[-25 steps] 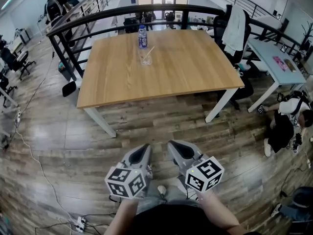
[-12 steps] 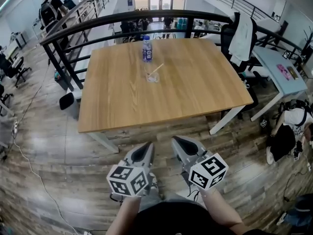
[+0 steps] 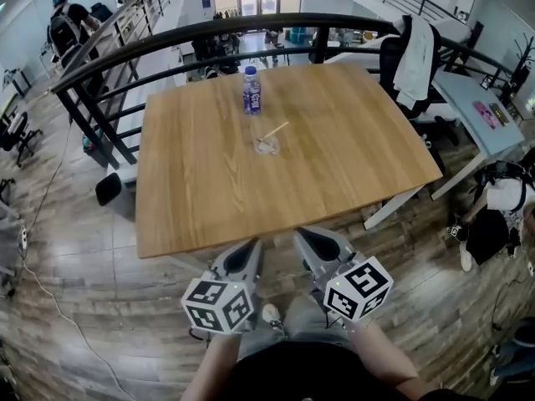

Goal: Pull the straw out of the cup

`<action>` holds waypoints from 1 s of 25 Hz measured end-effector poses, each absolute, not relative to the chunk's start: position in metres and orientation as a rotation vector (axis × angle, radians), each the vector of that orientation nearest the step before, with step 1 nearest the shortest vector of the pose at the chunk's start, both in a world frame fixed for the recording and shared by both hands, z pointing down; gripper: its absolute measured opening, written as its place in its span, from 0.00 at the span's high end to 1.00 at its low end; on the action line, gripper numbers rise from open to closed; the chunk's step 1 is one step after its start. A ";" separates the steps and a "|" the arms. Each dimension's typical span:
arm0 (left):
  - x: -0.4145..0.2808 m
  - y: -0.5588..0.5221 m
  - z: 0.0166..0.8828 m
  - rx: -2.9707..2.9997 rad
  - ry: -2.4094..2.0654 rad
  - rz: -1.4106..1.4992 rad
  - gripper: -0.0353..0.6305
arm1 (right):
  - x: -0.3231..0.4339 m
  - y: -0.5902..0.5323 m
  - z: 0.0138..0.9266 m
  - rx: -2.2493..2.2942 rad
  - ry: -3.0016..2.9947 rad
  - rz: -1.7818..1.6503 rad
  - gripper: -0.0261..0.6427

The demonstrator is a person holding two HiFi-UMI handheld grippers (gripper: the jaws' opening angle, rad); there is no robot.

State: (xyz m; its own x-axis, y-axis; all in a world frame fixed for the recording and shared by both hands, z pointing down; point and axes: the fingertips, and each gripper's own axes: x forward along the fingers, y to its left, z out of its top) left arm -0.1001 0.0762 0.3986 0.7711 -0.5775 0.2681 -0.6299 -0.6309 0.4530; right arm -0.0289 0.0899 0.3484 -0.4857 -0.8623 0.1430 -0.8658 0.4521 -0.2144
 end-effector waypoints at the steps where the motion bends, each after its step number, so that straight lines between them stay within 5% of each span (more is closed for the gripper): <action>1: -0.099 0.073 0.402 2.427 -0.893 0.137 0.91 | -0.029 0.085 0.350 1.590 -2.660 0.408 0.96; 25: -0.064 -0.108 0.415 2.361 -0.965 0.148 0.91 | 0.018 -0.109 0.373 1.544 -2.638 0.476 0.96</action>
State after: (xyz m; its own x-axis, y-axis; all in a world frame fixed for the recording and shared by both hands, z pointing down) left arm -0.0638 -0.1078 0.4152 0.7322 -0.6079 0.3072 -0.6720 -0.5711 0.4715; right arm 0.0176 -0.1090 0.3733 -0.5011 -0.8433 0.1942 -0.8580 0.4550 -0.2382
